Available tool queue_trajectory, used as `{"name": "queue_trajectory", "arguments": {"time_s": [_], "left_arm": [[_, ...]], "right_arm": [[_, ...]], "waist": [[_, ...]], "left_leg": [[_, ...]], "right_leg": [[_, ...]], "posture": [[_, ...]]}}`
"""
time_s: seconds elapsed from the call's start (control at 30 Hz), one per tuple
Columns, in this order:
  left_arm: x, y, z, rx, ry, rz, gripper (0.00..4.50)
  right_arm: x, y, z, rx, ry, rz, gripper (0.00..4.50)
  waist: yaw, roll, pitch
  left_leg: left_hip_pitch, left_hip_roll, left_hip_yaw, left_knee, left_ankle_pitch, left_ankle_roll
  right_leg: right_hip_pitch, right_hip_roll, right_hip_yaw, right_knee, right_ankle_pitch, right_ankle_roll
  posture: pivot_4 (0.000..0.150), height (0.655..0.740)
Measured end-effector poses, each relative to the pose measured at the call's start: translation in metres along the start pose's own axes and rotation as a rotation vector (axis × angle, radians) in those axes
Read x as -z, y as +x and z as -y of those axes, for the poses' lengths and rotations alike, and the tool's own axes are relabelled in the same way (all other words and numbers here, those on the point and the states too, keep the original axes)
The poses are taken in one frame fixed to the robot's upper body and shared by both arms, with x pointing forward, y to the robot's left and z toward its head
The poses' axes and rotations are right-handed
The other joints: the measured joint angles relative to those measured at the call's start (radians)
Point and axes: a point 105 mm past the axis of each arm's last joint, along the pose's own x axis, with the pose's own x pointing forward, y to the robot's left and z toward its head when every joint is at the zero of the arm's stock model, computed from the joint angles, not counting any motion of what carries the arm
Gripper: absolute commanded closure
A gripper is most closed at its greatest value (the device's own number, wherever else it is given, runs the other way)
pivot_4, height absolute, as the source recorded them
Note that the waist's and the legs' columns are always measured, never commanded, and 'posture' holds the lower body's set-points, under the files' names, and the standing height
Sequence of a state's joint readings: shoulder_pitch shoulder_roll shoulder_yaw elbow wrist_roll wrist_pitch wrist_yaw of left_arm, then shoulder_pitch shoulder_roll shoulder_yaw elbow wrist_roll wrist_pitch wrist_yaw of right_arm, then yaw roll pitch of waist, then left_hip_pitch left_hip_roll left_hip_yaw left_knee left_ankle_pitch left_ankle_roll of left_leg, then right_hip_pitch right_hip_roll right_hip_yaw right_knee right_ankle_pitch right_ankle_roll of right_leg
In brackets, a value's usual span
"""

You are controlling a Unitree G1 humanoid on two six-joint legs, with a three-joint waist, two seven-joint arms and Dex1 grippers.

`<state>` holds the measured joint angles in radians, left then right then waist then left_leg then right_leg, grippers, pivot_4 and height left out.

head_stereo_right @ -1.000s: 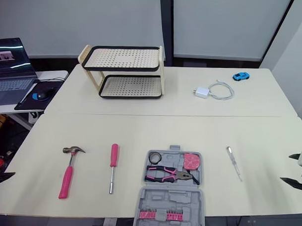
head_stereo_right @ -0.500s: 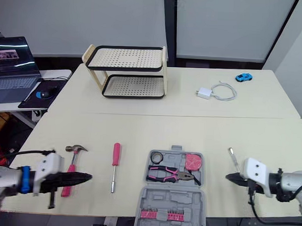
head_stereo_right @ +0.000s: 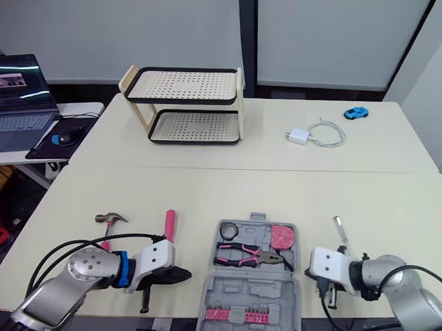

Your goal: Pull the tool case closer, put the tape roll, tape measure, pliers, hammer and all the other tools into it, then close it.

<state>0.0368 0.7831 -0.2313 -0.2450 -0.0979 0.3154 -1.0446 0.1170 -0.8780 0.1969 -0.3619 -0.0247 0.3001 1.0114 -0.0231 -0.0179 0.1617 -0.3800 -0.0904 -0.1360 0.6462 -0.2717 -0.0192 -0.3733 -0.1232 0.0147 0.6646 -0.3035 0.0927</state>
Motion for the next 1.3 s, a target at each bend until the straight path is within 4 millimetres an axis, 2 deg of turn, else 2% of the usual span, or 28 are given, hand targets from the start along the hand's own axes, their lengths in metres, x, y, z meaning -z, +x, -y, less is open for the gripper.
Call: {"name": "queue_trajectory", "arguments": {"time_s": [0.13,0.4,0.7,0.87,1.2,1.3], "left_arm": [[-0.001,0.016,0.006,0.012,-0.003,0.006,4.50],[-0.015,0.035,-0.001,-0.006,0.016,0.012,4.50],[-0.018,0.037,0.002,-0.004,-0.027,-0.026,4.50],[-0.021,0.041,0.001,-0.015,-0.040,-0.016,4.50],[-0.031,0.049,-0.035,-0.089,0.020,0.004,4.50],[-0.032,0.048,-0.043,-0.104,0.042,0.005,4.50]], "right_arm": [[0.001,0.004,0.001,0.008,-0.010,-0.027,4.46],[-0.006,0.017,-0.003,-0.005,0.017,0.000,4.46],[-0.009,0.020,0.001,0.017,0.038,-0.008,4.46],[-0.012,0.022,0.012,0.056,0.036,-0.018,4.46],[-0.018,0.021,0.046,0.150,0.041,-0.016,4.46],[-0.020,0.021,0.050,0.161,0.038,-0.012,4.46]], "waist": [[0.001,0.000,0.000],[0.001,0.000,0.000],[-0.001,0.000,-0.002],[0.000,0.001,-0.003],[0.019,0.002,-0.003],[0.019,0.002,-0.003]], "left_leg": [[0.000,0.000,0.000,0.000,0.000,0.000],[0.000,0.000,-0.001,0.000,0.000,0.000],[0.001,0.000,-0.001,0.000,0.000,0.000],[0.001,0.000,-0.001,0.000,0.000,0.000],[0.001,-0.001,-0.001,0.001,0.001,-0.001],[0.001,-0.001,-0.001,0.001,0.003,-0.004]], "right_leg": [[0.000,0.000,0.000,0.000,0.000,0.000],[0.000,0.000,0.000,0.000,0.000,0.000],[0.001,0.001,0.000,0.001,0.000,0.000],[0.001,0.000,0.000,0.001,0.000,0.000],[0.001,0.000,0.000,0.000,0.001,0.002],[0.001,0.000,0.000,0.000,0.001,0.002]], "posture": [[0.150,0.7400],[0.150,0.7400],[0.150,0.7400],[0.150,0.7400],[0.150,0.7400],[0.150,0.7400]]}}
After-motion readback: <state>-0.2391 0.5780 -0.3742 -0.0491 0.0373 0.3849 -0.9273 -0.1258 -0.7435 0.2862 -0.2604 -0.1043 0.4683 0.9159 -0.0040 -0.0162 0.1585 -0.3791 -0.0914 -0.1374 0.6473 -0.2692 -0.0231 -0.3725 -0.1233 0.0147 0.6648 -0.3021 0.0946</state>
